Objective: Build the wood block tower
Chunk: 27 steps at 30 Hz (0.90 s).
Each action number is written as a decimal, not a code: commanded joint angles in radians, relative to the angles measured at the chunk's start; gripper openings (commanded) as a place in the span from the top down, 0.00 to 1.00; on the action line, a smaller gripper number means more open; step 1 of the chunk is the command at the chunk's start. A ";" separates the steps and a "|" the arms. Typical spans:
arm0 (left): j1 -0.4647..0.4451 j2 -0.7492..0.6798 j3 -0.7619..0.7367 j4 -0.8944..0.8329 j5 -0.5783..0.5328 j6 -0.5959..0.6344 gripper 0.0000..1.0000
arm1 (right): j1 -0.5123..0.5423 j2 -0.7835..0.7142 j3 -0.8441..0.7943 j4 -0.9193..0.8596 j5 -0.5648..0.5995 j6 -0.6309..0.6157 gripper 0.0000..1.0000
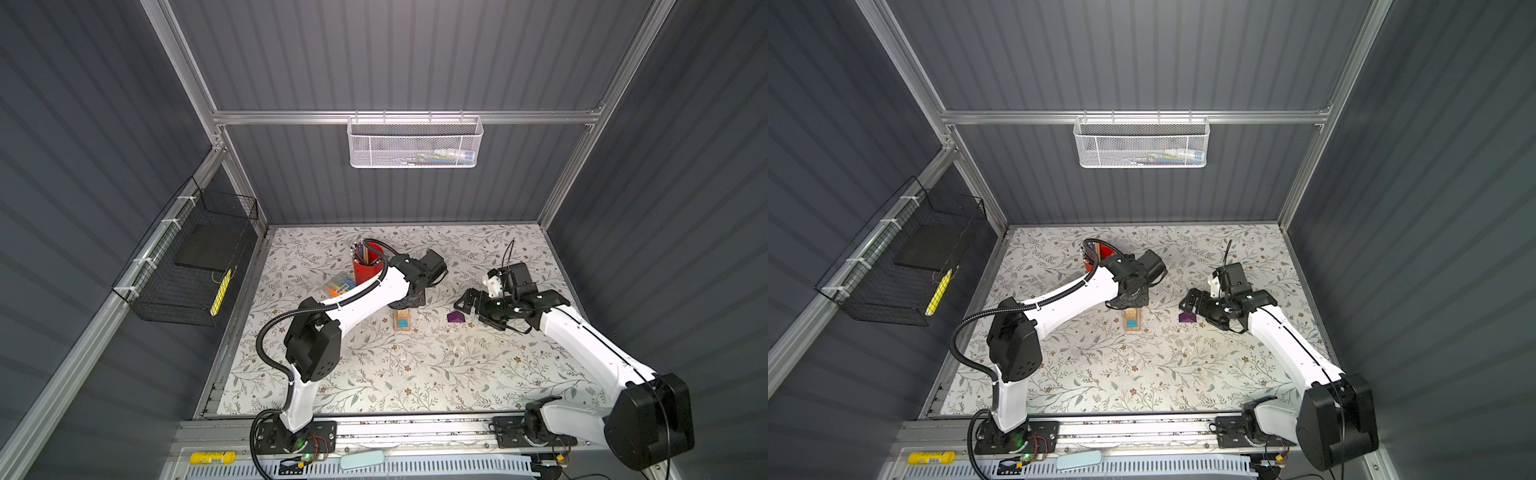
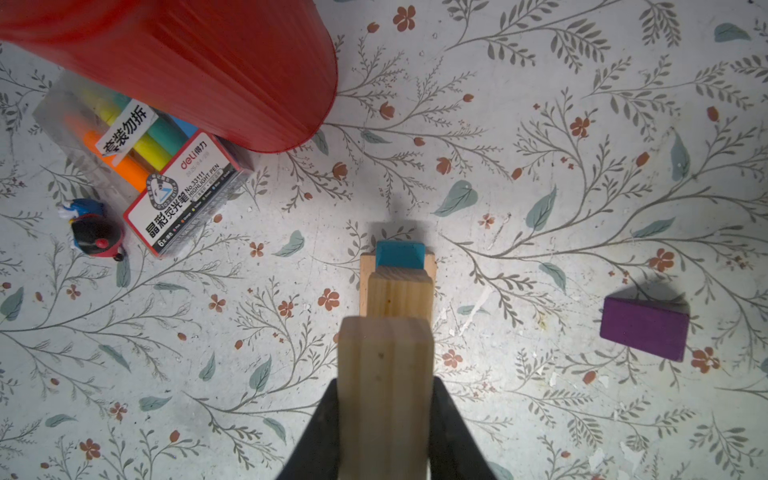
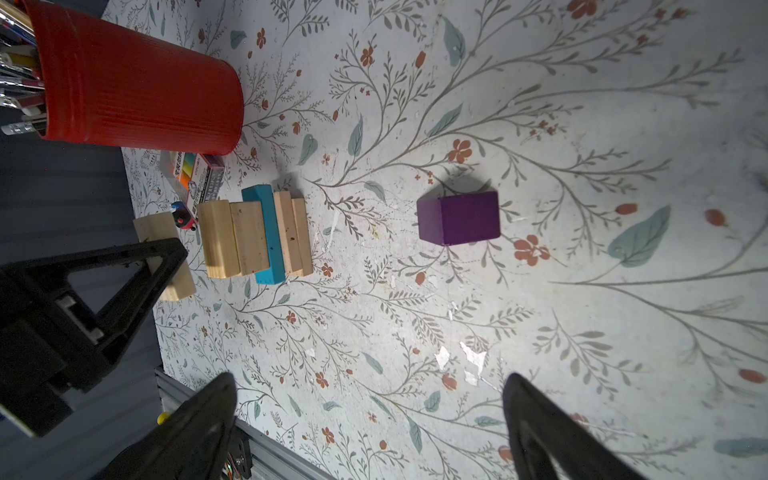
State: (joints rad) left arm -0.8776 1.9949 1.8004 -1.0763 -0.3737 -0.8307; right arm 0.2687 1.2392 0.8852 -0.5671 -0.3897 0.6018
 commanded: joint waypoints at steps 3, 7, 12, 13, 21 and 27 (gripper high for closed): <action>0.013 0.025 0.005 0.000 0.002 0.014 0.85 | -0.008 0.002 0.000 -0.013 -0.007 0.005 0.01; 0.019 0.027 -0.007 0.016 0.016 0.021 0.84 | -0.011 0.004 0.001 -0.012 -0.008 0.004 0.01; 0.026 0.034 -0.007 0.017 0.022 0.030 0.83 | -0.014 0.002 0.001 -0.013 -0.007 0.003 0.01; 0.027 0.035 -0.009 0.016 0.022 0.030 0.83 | -0.015 0.002 0.000 -0.014 -0.007 0.003 0.01; 0.027 0.045 -0.015 0.026 0.044 0.045 0.82 | -0.020 0.003 -0.003 -0.010 -0.008 0.003 0.01; 0.028 0.057 -0.012 0.020 0.049 0.051 0.80 | -0.022 0.005 -0.009 -0.007 -0.010 0.004 0.01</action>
State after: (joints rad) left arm -0.8555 2.0377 1.7912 -1.0454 -0.3386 -0.7956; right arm 0.2531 1.2392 0.8848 -0.5678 -0.3939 0.6022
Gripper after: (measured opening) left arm 0.317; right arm 0.989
